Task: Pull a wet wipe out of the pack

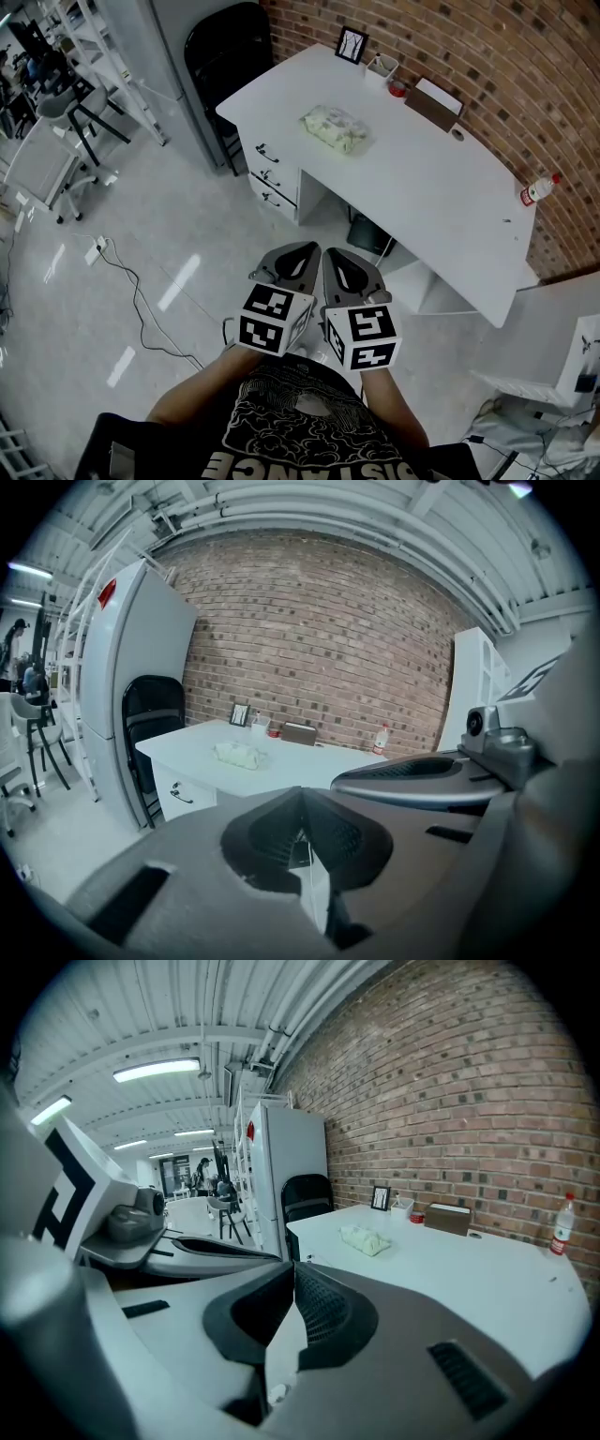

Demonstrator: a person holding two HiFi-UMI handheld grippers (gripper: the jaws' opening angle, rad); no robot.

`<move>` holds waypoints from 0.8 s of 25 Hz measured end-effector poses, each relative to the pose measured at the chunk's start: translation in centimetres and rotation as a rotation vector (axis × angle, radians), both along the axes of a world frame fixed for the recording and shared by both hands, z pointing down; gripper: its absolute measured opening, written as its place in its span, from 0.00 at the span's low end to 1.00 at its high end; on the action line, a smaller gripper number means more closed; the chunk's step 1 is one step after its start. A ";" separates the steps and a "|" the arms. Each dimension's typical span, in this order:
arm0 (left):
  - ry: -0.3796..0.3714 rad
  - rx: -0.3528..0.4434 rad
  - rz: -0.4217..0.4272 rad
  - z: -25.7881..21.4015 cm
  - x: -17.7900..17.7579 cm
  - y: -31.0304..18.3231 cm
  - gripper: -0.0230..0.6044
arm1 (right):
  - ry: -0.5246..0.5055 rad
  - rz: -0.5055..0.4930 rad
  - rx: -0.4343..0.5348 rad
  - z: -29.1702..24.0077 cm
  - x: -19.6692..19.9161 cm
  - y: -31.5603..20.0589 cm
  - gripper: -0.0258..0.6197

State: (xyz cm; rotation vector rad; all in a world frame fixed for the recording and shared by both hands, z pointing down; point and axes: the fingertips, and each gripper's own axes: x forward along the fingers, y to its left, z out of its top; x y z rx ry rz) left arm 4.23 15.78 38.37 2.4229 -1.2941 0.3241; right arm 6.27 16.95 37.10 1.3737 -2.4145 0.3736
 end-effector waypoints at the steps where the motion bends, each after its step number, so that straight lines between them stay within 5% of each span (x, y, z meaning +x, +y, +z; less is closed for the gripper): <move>1: 0.003 -0.001 0.002 0.1 -0.2 -0.7 0.06 | 0.001 0.004 -0.001 0.1 -0.2 -0.7 0.07; 20: 0.030 -0.025 0.104 0.9 -2.4 -13.0 0.06 | 0.052 0.082 -0.040 1.1 -2.9 -12.5 0.07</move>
